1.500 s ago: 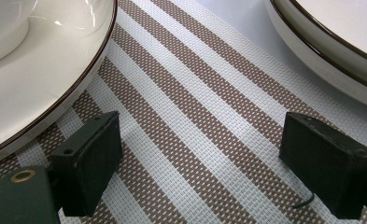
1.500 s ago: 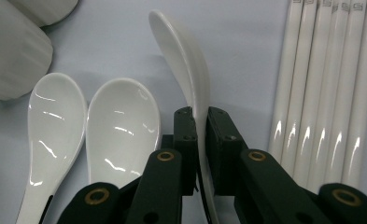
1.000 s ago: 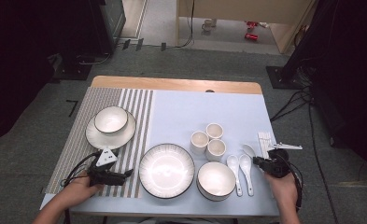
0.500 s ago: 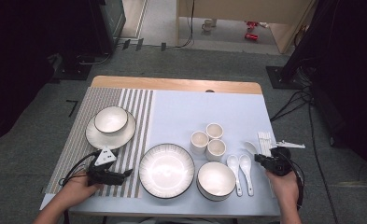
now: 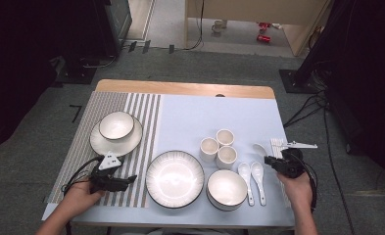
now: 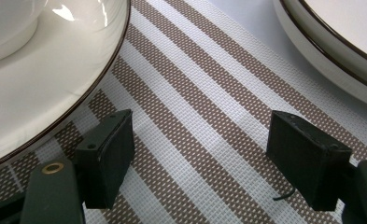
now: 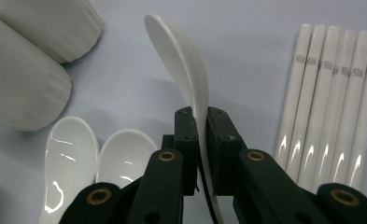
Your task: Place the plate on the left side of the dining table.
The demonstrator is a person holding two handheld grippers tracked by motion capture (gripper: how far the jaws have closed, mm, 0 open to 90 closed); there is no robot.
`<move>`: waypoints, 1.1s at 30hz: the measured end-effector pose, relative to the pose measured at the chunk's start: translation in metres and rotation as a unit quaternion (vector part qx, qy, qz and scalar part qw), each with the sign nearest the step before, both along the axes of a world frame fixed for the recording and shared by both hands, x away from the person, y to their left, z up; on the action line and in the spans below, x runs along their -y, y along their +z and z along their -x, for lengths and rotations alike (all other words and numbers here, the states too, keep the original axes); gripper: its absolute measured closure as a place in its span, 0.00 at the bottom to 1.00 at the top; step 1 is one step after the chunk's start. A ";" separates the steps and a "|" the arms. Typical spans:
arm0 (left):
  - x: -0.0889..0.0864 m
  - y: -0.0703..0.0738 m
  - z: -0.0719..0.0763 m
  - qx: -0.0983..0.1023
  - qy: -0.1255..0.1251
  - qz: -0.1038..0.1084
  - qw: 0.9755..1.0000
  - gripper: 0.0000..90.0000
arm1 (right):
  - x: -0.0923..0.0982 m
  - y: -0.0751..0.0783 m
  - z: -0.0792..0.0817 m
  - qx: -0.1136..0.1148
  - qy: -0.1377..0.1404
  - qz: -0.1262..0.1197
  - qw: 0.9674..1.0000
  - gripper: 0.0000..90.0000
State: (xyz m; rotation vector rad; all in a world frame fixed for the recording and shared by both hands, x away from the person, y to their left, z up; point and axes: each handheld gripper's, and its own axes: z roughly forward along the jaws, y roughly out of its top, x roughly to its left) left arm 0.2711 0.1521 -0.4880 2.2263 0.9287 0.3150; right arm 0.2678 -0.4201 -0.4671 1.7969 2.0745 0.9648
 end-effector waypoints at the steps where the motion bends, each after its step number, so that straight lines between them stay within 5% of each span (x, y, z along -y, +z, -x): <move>1: 0.000 0.001 0.000 -0.001 0.000 -0.001 1.000 0.26 | 0.000 0.001 -0.001 0.001 0.002 -0.001 1.000 0.93; 10: -0.001 0.009 -0.003 0.004 -0.004 0.019 1.000 0.27 | 0.000 0.007 -0.012 0.012 0.024 -0.010 1.000 0.93; 17: -0.001 0.015 -0.009 -0.011 -0.001 0.043 0.999 0.28 | -0.004 0.014 -0.022 0.024 0.043 -0.010 0.999 0.93; 24: 0.000 0.021 -0.016 -0.018 -0.034 0.042 0.998 0.28 | -0.007 0.019 -0.027 0.023 0.062 -0.017 0.998 0.93; 33: 0.000 0.026 -0.024 -0.039 -0.032 0.084 0.995 0.28 | -0.013 0.025 -0.037 0.013 0.095 -0.018 0.995 0.93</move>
